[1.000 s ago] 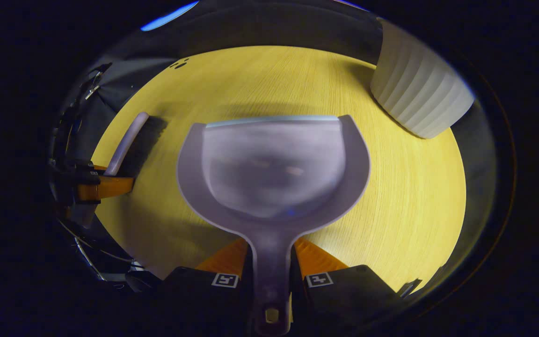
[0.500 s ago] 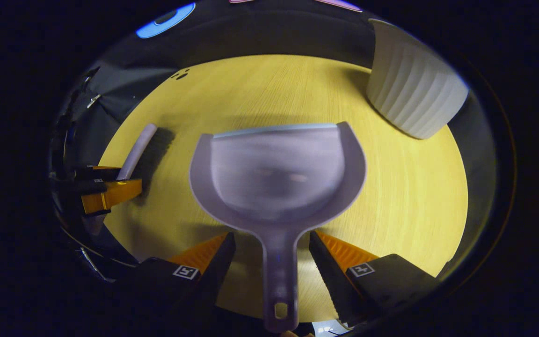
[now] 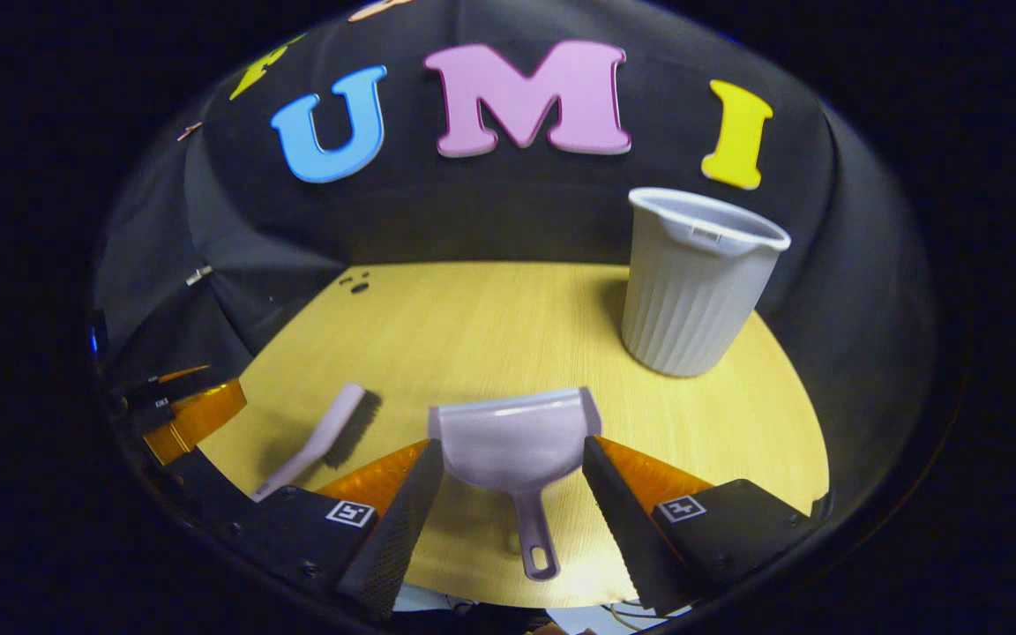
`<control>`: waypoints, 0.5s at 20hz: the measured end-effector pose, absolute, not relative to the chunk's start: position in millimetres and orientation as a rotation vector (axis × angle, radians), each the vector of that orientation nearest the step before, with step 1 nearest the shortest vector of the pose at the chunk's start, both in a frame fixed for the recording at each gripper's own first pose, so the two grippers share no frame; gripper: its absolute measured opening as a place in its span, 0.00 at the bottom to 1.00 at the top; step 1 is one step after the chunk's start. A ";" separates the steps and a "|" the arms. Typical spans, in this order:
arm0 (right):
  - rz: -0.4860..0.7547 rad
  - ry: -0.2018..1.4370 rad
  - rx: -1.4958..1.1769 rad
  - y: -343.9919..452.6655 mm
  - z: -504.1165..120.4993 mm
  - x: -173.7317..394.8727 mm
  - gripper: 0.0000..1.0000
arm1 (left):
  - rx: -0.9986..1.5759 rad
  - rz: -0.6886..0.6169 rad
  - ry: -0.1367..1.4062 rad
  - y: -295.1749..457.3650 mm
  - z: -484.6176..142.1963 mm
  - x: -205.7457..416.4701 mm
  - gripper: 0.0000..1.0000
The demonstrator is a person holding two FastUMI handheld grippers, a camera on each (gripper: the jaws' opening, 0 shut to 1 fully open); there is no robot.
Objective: Pick up the small broom and dustpan from the desktop, sweep the trash into the dustpan with the broom, and then empty the trash into the garbage bin.
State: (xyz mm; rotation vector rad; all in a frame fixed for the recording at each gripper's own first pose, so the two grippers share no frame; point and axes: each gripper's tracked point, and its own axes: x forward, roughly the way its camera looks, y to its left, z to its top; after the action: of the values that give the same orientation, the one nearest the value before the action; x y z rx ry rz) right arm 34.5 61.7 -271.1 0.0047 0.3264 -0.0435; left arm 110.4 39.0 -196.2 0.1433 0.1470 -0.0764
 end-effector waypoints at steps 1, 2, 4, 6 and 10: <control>-0.043 0.291 -0.005 66.4 -257.3 22.5 0.99 | 0.145 -0.080 0.112 36.5 -189.7 95.8 0.96; -0.037 0.255 -0.008 73.6 -241.4 9.4 0.99 | 0.149 -0.078 0.078 35.7 -182.7 81.5 0.96; -0.017 0.183 -0.009 88.2 -215.6 -15.3 0.99 | 0.149 -0.089 0.011 30.3 -168.1 53.8 0.96; 0.012 0.120 -0.011 102.0 -198.7 -41.0 0.99 | 0.140 -0.122 -0.016 18.8 -164.5 30.4 0.96; 0.019 -0.002 0.006 112.1 -184.9 -78.9 0.99 | 0.121 -0.171 -0.024 6.1 -168.1 -6.8 0.96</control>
State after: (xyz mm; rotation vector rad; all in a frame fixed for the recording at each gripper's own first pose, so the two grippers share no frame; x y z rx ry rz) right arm -78.9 112.1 -184.9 0.0061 -0.0022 0.0195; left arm -6.8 6.1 -168.1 0.1213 -0.0241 -0.1713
